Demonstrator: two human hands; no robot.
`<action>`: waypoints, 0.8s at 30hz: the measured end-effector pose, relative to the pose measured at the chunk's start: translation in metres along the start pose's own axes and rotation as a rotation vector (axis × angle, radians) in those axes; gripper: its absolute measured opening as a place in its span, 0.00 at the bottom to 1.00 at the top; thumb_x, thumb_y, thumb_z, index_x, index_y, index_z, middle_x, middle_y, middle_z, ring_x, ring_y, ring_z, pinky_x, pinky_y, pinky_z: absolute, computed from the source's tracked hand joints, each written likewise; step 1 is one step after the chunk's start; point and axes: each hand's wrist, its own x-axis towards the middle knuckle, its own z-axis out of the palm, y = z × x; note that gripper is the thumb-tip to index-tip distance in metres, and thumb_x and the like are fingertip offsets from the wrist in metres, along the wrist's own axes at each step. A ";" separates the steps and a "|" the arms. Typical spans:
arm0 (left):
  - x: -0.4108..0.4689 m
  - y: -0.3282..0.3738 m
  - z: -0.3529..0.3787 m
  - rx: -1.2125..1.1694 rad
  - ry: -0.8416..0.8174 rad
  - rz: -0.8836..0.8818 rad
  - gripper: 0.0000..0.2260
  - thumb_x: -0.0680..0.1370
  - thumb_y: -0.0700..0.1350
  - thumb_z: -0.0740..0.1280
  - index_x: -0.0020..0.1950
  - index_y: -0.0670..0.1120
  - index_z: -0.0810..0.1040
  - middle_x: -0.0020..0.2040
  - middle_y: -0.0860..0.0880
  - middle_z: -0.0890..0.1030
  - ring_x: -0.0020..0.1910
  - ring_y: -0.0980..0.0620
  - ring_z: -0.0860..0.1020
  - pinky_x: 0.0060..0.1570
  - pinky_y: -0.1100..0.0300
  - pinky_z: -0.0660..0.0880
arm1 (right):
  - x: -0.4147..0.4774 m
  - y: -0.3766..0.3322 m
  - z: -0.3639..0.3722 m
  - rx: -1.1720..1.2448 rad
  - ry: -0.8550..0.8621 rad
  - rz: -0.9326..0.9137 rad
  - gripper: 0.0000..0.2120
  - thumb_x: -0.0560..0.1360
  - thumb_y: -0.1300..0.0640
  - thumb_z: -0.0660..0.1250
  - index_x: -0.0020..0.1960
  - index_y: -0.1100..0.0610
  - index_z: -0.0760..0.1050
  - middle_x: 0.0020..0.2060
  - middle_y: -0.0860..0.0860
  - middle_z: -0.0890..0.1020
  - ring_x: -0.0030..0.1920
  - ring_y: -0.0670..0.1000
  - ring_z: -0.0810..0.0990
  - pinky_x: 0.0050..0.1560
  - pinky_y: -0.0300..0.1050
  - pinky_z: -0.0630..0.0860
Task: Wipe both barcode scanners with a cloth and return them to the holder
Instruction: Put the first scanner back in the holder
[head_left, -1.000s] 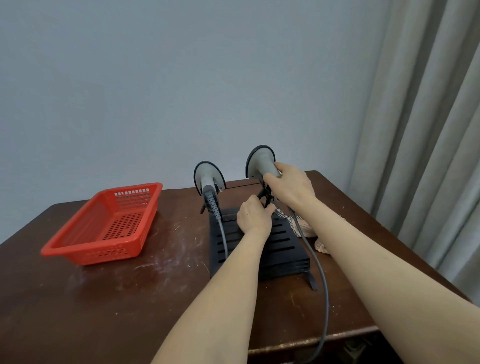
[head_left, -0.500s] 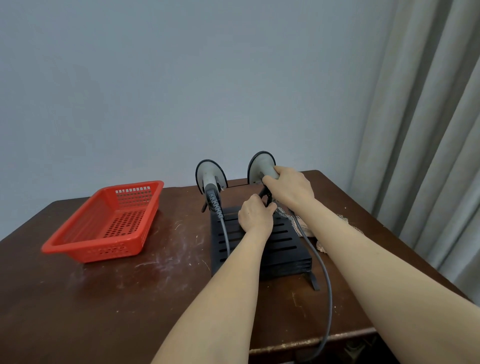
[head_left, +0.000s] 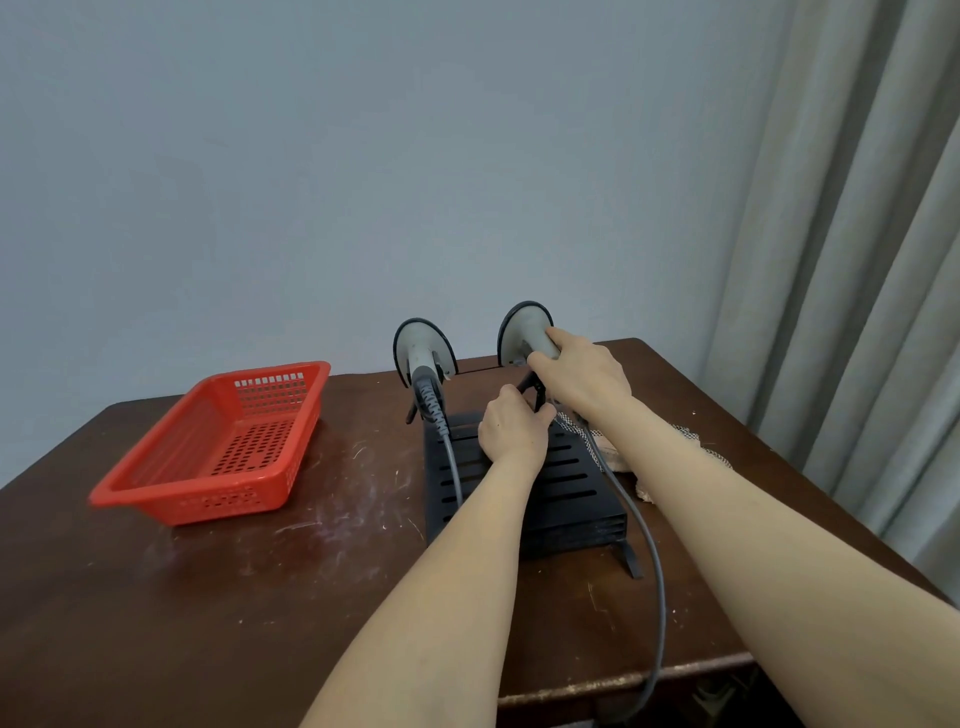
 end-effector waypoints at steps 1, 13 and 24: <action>0.000 0.000 0.000 0.014 -0.001 0.001 0.15 0.75 0.52 0.68 0.53 0.42 0.73 0.49 0.44 0.81 0.47 0.43 0.80 0.41 0.53 0.76 | 0.000 0.000 0.000 0.002 -0.005 0.001 0.10 0.73 0.51 0.57 0.51 0.53 0.72 0.39 0.52 0.78 0.42 0.56 0.76 0.35 0.44 0.67; -0.001 0.003 -0.003 0.037 0.023 0.090 0.15 0.77 0.49 0.66 0.58 0.42 0.71 0.57 0.44 0.76 0.58 0.44 0.75 0.46 0.49 0.76 | -0.002 -0.001 -0.003 -0.030 -0.046 -0.033 0.21 0.72 0.51 0.63 0.64 0.50 0.68 0.45 0.51 0.78 0.49 0.56 0.76 0.46 0.49 0.75; -0.002 0.001 -0.008 0.014 -0.003 0.036 0.15 0.77 0.49 0.65 0.59 0.42 0.72 0.57 0.44 0.79 0.57 0.43 0.76 0.48 0.46 0.77 | -0.004 -0.004 -0.005 -0.059 -0.051 -0.034 0.28 0.71 0.43 0.65 0.69 0.47 0.65 0.54 0.50 0.78 0.52 0.53 0.76 0.44 0.46 0.70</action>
